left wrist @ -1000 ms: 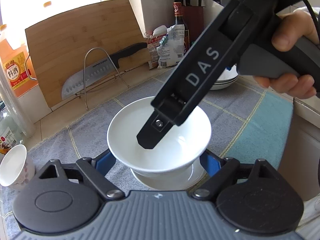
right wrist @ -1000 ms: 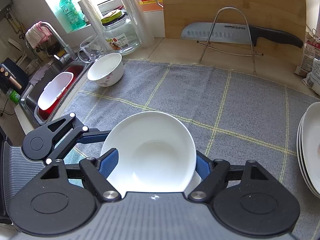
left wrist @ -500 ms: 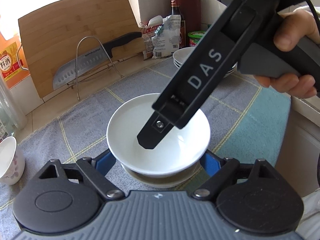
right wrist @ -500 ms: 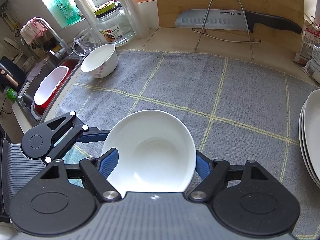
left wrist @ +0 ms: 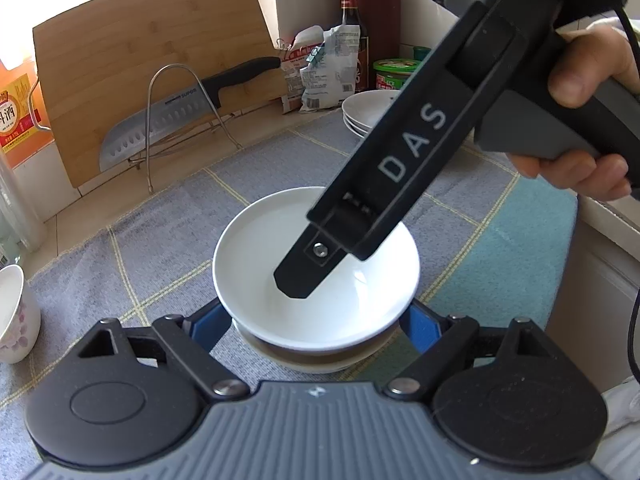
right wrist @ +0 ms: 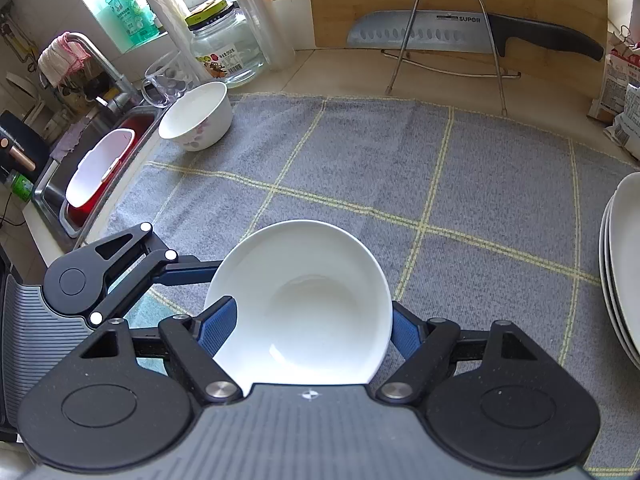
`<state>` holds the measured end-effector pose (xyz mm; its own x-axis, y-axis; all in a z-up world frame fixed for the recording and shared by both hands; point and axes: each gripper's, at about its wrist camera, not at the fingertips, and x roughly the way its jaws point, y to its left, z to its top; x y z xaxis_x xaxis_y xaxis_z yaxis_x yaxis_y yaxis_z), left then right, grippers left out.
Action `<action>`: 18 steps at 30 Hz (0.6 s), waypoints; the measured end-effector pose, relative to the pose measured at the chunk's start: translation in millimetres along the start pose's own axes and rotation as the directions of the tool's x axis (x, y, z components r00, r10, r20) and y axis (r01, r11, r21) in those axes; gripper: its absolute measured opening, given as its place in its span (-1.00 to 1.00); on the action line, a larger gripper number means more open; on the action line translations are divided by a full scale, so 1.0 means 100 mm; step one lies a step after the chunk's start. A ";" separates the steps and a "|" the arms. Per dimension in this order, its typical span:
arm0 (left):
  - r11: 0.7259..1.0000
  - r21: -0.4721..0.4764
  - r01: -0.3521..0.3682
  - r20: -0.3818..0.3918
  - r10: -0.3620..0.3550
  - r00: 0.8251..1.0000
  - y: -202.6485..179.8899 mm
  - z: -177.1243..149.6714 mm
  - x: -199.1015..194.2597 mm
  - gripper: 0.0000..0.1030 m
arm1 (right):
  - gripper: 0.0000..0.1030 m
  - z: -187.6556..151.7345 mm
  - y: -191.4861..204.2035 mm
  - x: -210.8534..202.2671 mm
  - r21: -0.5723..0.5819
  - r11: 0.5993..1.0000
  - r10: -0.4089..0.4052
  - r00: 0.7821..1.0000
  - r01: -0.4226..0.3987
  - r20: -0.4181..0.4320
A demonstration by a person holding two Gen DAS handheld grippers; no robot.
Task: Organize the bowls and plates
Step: 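Lower the held bowl with the right tool into the bowl beneath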
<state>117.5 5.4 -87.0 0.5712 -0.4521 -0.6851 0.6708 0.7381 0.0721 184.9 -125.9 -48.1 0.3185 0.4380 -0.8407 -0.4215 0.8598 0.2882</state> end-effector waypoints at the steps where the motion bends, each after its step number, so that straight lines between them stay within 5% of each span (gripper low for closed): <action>1: 1.000 -0.002 0.001 0.000 -0.001 1.000 0.00 0.00 0.00 0.74 | 0.64 0.00 0.00 0.00 0.000 1.000 0.000 1.000 0.000 -0.001; 9: 1.000 -0.004 0.010 -0.009 -0.010 1.000 0.03 -0.01 0.03 0.78 | 0.66 0.00 -0.01 0.02 0.004 1.000 0.005 1.000 -0.005 0.001; 18: 1.000 0.020 -0.013 0.008 0.013 1.000 -0.01 -0.04 -0.01 0.88 | 0.94 0.02 0.03 -0.08 -0.020 1.000 0.023 0.997 -0.021 0.073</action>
<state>114.5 6.9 -89.0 0.5833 -0.4467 -0.6784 0.6728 0.7337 0.0954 182.8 -125.9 -39.5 0.3696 0.4755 -0.7983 -0.4451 0.8448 0.2971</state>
